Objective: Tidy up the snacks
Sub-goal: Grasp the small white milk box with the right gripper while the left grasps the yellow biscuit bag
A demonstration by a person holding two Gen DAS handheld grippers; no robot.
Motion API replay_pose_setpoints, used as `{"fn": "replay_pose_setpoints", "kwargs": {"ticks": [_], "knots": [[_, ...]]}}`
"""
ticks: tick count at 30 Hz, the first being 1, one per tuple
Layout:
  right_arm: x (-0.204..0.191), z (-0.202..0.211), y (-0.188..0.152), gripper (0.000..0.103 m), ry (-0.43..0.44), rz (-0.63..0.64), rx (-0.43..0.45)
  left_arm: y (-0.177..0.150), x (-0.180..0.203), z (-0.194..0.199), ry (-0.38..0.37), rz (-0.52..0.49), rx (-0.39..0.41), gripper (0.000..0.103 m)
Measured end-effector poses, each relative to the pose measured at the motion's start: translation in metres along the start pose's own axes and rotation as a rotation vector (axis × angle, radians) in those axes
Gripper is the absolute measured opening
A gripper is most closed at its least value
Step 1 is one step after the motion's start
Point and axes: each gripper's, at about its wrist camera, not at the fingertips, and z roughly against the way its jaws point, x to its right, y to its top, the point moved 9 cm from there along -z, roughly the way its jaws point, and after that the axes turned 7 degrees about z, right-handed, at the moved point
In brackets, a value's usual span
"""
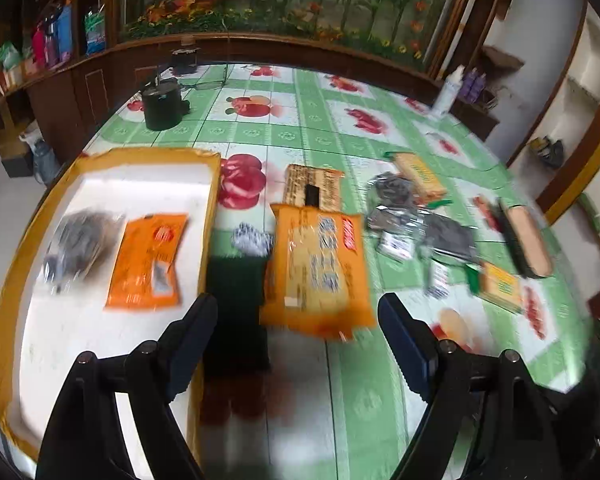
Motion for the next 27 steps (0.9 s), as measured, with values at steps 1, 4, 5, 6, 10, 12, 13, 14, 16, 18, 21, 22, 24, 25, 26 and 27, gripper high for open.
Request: {"fn": "replay_pose_setpoints", "kwargs": {"ticks": [1, 4, 5, 6, 10, 12, 13, 14, 16, 18, 21, 22, 24, 25, 26, 27], "knots": [[0.003, 0.001, -0.001, 0.023, 0.003, -0.007, 0.002, 0.004, 0.003, -0.006, 0.008, -0.012, 0.004, 0.082], [0.010, 0.002, -0.001, 0.023, 0.021, -0.027, 0.010, 0.016, 0.007, -0.023, 0.070, -0.060, 0.026, 0.082], [0.011, 0.002, -0.001, 0.023, 0.029, -0.033, 0.012, 0.019, 0.009, -0.028, 0.080, -0.073, 0.029, 0.082], [0.012, 0.002, -0.001, 0.023, 0.034, -0.035, 0.013, 0.020, 0.011, -0.032, 0.084, -0.081, 0.026, 0.082], [0.018, 0.000, -0.002, 0.023, 0.048, -0.047, 0.009, 0.019, 0.023, -0.043, 0.089, -0.133, 0.011, 0.082], [0.021, -0.002, -0.004, 0.023, 0.058, -0.058, 0.005, 0.016, 0.029, -0.050, 0.109, -0.176, -0.001, 0.082], [0.022, -0.004, -0.005, 0.023, 0.063, -0.065, 0.002, 0.013, 0.032, -0.053, 0.116, -0.195, -0.012, 0.082], [0.022, -0.003, -0.004, 0.023, 0.072, -0.071, 0.005, 0.010, 0.035, -0.057, 0.128, -0.219, -0.023, 0.082], [0.022, -0.003, -0.004, 0.023, 0.074, -0.071, 0.006, 0.005, 0.038, -0.062, 0.167, -0.263, -0.031, 0.071], [0.022, -0.004, -0.004, 0.023, 0.077, -0.072, 0.005, 0.003, 0.039, -0.062, 0.181, -0.280, -0.018, 0.069], [0.022, -0.004, -0.004, 0.023, 0.075, -0.074, 0.011, 0.004, 0.039, -0.055, 0.139, -0.242, -0.012, 0.069], [0.023, -0.004, -0.004, 0.023, 0.074, -0.075, 0.013, 0.005, 0.039, -0.049, 0.123, -0.230, 0.002, 0.069], [0.024, -0.002, -0.004, 0.023, 0.074, -0.076, 0.017, 0.008, 0.041, -0.038, 0.093, -0.213, 0.025, 0.069], [0.024, -0.002, -0.005, 0.023, 0.071, -0.076, 0.019, 0.009, 0.042, -0.030, 0.075, -0.199, 0.036, 0.069], [0.024, 0.000, -0.005, 0.023, 0.064, -0.077, 0.021, 0.011, 0.041, -0.021, 0.053, -0.180, 0.048, 0.069], [0.024, 0.001, -0.005, 0.023, 0.062, -0.076, 0.024, 0.012, 0.039, -0.011, 0.028, -0.158, 0.056, 0.069]]}}
